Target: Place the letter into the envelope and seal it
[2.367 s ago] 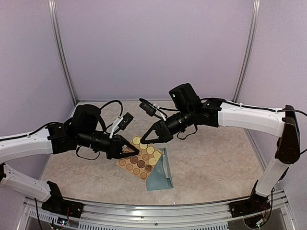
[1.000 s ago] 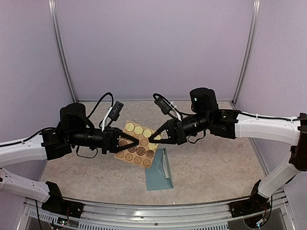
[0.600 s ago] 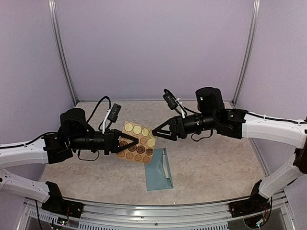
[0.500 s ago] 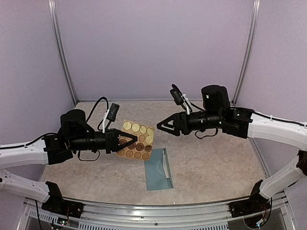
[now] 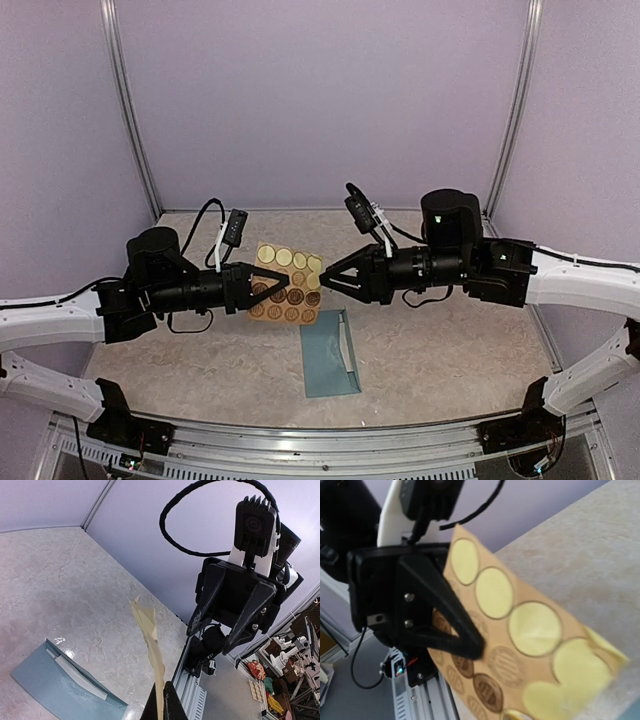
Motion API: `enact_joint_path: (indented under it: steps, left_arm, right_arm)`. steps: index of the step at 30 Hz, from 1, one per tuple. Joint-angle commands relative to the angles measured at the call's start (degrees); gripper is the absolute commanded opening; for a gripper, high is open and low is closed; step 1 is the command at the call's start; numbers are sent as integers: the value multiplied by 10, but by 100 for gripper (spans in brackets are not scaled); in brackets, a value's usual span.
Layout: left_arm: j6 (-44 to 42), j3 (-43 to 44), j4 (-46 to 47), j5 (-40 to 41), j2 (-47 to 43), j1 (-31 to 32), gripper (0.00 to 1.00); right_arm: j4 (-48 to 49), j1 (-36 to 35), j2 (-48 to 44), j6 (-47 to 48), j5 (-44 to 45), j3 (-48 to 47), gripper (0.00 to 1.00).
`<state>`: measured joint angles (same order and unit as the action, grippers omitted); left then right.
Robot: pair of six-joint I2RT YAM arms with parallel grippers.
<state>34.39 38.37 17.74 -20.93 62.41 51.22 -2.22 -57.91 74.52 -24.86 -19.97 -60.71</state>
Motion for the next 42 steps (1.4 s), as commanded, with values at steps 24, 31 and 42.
enact_joint_path:
  steps: [24, 31, 42]
  left_arm:
    - [6, 0, 81, -69, 31, 15, 0]
    - [8, -1, 83, -67, 30, 15, 0]
    - [7, -2, 81, -61, 26, 15, 0]
  right_arm:
    - [71, -19, 82, -11, -47, -39, 30]
    - [69, -19, 86, -14, -51, -39, 29]
    - [60, -19, 77, -18, -19, -37, 24]
